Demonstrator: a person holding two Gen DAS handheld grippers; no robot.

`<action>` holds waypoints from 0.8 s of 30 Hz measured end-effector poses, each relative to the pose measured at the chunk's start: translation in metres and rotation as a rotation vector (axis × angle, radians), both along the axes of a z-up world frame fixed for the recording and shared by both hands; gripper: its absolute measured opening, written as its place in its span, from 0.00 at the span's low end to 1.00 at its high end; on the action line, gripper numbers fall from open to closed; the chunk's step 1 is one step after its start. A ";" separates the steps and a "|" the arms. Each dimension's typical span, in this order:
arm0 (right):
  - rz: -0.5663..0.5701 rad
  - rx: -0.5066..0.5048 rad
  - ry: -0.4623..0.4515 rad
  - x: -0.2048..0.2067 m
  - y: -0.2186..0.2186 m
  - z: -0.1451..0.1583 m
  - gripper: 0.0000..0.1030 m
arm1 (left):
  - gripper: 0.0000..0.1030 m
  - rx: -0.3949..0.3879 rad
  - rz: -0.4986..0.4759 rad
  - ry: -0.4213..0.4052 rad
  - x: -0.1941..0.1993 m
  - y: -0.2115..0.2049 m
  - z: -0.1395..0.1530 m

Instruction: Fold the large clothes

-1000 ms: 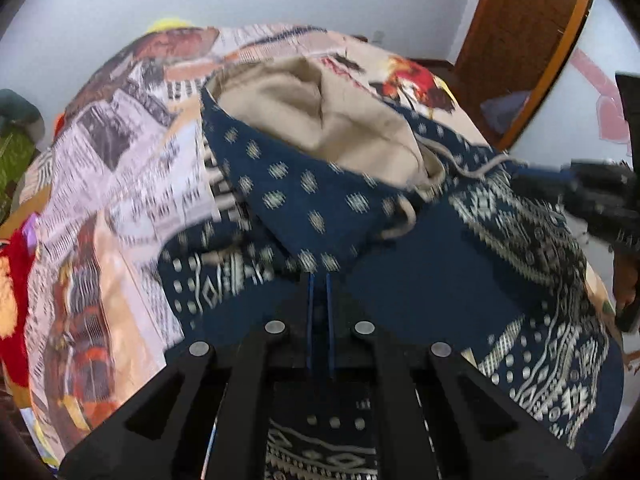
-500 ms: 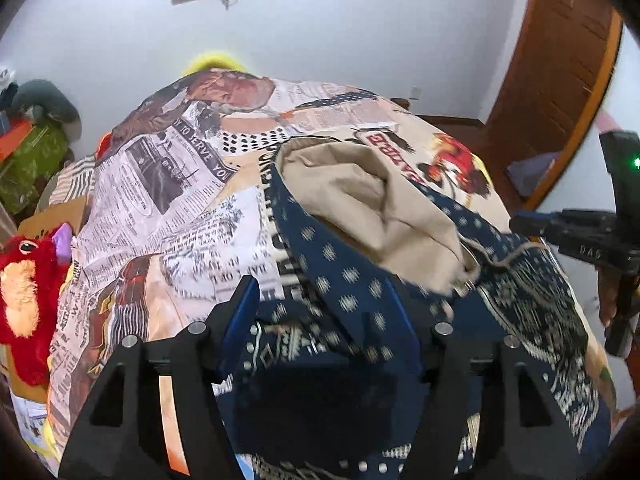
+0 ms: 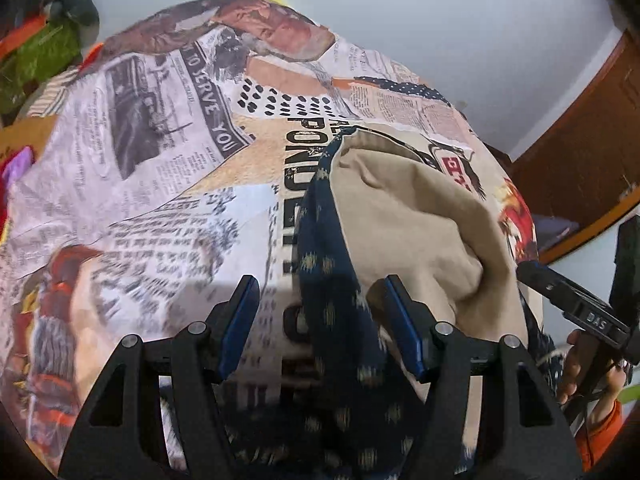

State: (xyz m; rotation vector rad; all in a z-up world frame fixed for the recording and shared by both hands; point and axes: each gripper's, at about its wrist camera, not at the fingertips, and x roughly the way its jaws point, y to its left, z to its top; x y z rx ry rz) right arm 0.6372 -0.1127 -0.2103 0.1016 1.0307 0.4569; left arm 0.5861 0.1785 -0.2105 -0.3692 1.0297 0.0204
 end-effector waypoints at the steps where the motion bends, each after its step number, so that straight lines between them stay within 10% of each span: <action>1: -0.002 -0.004 0.014 0.010 0.004 -0.006 0.70 | 0.61 0.001 0.001 -0.002 0.004 0.000 -0.003; 4: -0.007 0.016 0.051 0.027 0.010 -0.019 0.70 | 0.56 0.013 -0.007 -0.011 0.011 -0.004 -0.008; 10: 0.035 0.052 0.083 0.030 0.024 -0.043 0.52 | 0.10 0.131 -0.078 -0.026 0.012 -0.024 -0.009; 16: 0.118 0.063 0.020 0.005 0.031 -0.030 0.14 | 0.07 0.185 -0.152 -0.096 -0.007 -0.044 0.019; 24: 0.188 0.042 -0.096 -0.058 0.014 0.013 0.07 | 0.07 0.234 -0.294 -0.186 -0.063 -0.083 0.067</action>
